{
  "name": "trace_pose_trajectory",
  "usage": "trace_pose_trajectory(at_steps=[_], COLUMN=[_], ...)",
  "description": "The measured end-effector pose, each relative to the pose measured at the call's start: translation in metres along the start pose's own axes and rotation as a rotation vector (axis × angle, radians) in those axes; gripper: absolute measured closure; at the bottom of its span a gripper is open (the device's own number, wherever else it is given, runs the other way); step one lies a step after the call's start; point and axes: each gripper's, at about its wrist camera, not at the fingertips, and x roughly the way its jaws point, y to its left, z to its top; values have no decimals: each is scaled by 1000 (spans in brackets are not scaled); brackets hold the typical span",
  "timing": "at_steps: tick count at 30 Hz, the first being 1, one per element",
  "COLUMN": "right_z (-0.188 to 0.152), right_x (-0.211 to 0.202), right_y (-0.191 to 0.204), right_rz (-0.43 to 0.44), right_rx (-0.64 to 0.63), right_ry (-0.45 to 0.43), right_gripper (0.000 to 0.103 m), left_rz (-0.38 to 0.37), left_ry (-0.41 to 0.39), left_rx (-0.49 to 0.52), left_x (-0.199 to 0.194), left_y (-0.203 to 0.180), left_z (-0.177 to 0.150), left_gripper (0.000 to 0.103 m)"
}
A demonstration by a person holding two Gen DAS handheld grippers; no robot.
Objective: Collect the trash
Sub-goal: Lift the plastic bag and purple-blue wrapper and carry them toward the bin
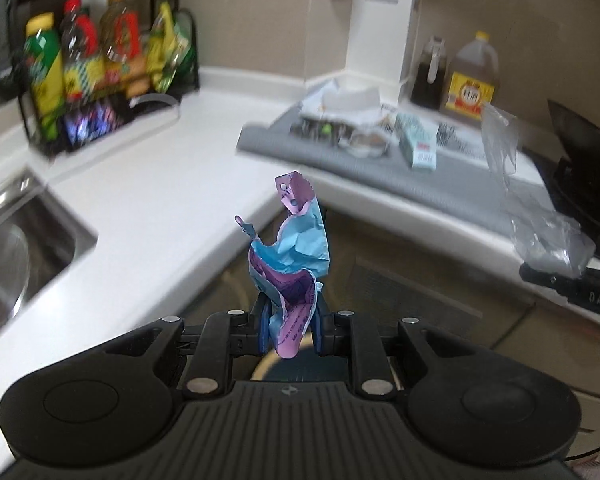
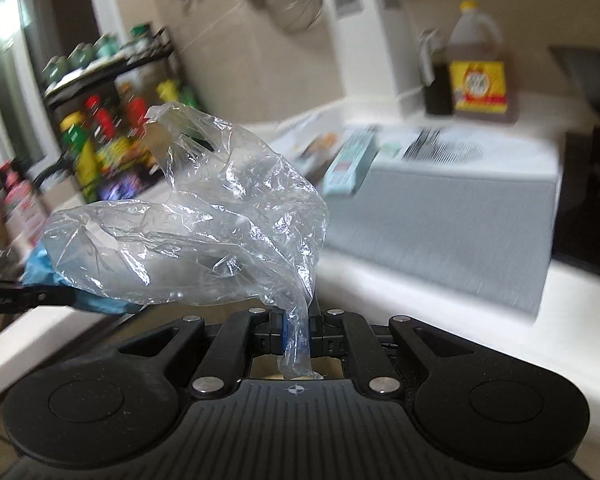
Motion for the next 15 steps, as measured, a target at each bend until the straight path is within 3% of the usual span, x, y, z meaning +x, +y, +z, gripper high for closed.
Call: trace_pose_trajectory(at_steps=[9, 15], right_z=[-40, -49], right_x=[15, 20], right_y=[13, 10], right_rz=[20, 7], right_rx=[-2, 23], right_ry=[147, 186], right_gripper=[95, 95], left_rz=[23, 51], left_ry=[55, 67], left_rx=[-43, -21], left_x=[5, 8], left_y=[1, -8], left_z=[-40, -53], left_gripper=[81, 81])
